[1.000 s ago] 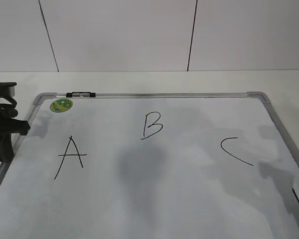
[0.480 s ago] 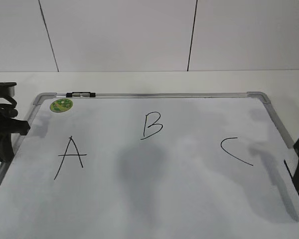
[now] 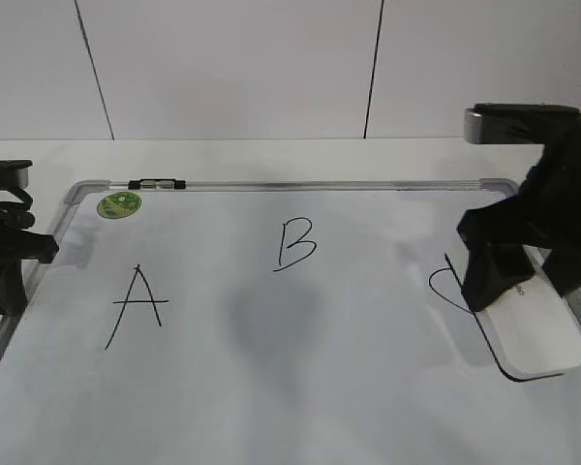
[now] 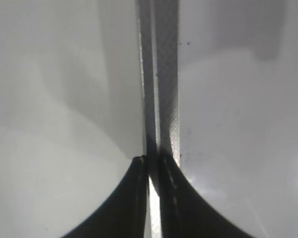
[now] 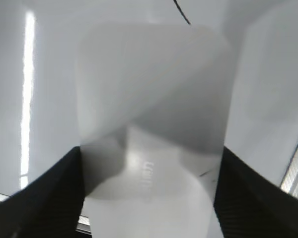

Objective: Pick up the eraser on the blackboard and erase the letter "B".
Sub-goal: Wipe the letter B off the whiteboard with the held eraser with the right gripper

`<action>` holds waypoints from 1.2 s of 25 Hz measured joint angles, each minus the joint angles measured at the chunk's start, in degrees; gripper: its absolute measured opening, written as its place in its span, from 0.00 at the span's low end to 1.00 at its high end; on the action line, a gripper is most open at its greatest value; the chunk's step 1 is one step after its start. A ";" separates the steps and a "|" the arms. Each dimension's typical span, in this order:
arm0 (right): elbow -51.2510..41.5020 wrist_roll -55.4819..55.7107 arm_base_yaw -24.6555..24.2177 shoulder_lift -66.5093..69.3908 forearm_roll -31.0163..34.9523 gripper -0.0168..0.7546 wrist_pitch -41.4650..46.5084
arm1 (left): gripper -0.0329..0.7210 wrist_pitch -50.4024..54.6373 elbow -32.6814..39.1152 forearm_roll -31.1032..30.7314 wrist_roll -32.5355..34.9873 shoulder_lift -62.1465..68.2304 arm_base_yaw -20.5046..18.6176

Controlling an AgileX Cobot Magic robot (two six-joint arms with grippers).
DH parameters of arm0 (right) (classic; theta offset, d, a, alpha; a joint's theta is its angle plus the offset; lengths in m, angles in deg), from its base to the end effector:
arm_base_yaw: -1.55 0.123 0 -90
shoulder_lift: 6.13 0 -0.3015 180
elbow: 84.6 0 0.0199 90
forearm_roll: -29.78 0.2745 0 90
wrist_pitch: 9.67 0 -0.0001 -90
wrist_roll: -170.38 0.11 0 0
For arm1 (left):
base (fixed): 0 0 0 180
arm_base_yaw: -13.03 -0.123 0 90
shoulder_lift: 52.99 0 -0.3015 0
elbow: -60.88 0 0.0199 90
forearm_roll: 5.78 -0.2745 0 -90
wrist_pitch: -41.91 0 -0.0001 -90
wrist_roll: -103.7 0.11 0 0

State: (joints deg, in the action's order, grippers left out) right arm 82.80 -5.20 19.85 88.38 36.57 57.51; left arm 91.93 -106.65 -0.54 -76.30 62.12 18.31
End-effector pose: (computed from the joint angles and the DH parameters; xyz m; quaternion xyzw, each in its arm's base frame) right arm 0.2839 0.1065 0.2530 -0.1004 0.9921 0.0644 0.0378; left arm 0.3601 -0.0410 0.1347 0.0174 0.9990 -0.0366 0.0193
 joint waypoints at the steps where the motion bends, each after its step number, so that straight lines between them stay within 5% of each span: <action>1: 1.21 0.12 0.83 1.10 0.00 0.74 0.14 | 0.09 0.00 0.00 0.00 0.00 0.00 0.00; 11: 17.40 0.24 7.29 13.73 0.10 0.74 2.67 | 0.09 0.05 -0.12 0.00 0.00 0.00 0.00; 21: 40.06 0.24 7.50 32.56 -4.69 0.74 2.90 | 0.09 0.19 -0.12 0.00 0.00 0.00 0.00; 30: 50.24 -0.43 7.50 42.58 -2.64 0.74 2.90 | 0.09 0.27 -0.12 0.02 0.00 0.00 0.00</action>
State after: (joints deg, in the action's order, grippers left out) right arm 133.04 -5.63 27.35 130.96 33.93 60.41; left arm 92.19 -106.77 -0.52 -76.30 62.12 18.31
